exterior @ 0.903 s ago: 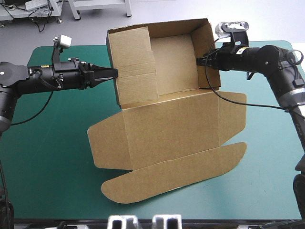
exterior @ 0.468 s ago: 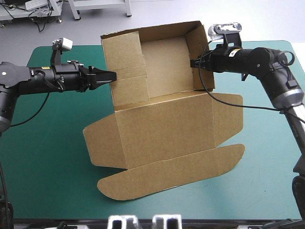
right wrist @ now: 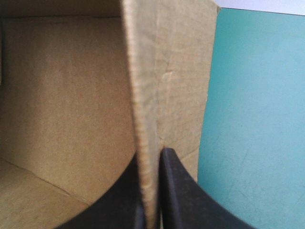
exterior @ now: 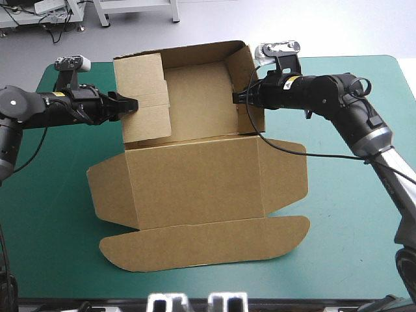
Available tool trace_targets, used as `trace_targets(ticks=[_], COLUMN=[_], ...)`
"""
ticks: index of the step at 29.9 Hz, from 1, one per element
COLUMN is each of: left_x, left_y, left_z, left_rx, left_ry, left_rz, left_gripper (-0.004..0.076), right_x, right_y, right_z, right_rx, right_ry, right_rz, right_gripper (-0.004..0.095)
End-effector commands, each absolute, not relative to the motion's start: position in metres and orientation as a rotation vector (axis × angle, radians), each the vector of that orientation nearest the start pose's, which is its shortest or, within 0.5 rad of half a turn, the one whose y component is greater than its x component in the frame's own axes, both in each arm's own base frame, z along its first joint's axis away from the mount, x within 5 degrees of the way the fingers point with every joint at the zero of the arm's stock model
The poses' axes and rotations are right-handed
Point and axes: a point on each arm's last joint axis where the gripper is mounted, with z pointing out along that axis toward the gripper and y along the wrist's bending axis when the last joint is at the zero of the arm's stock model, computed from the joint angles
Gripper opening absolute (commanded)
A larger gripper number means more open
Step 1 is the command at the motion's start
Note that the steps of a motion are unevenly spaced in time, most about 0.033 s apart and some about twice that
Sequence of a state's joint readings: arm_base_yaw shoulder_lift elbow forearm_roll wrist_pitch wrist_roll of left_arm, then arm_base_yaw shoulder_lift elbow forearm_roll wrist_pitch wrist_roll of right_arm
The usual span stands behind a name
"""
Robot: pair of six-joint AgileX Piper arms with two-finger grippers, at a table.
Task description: Fold the box
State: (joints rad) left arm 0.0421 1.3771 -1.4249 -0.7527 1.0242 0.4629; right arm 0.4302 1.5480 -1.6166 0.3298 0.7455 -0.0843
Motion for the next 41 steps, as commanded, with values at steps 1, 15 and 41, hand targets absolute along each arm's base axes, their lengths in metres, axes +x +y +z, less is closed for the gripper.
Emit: trace_targets(ticks=[1, 15, 41], left_x=[0.283, 0.282, 0.296], left_y=[-0.043, -0.042, -0.155], left_z=[0.430, 0.423, 0.386], left_rx=[0.244, 0.261, 0.445], left_ry=[2.128, 2.202, 2.496], left_rz=[-0.685, -0.682, -0.457], left_gripper=[0.0295, -0.0010, -0.0010], right_x=[0.278, 0.257, 0.312], right_y=[0.171, 0.164, 0.167], right_z=[0.465, 0.474, 0.369], right_rx=[-0.367, -0.408, -0.258], right_ry=[1.975, 2.014, 2.648], right_rz=[0.779, 0.798, 0.404], right_gripper=[0.0000, 0.0000, -0.0001])
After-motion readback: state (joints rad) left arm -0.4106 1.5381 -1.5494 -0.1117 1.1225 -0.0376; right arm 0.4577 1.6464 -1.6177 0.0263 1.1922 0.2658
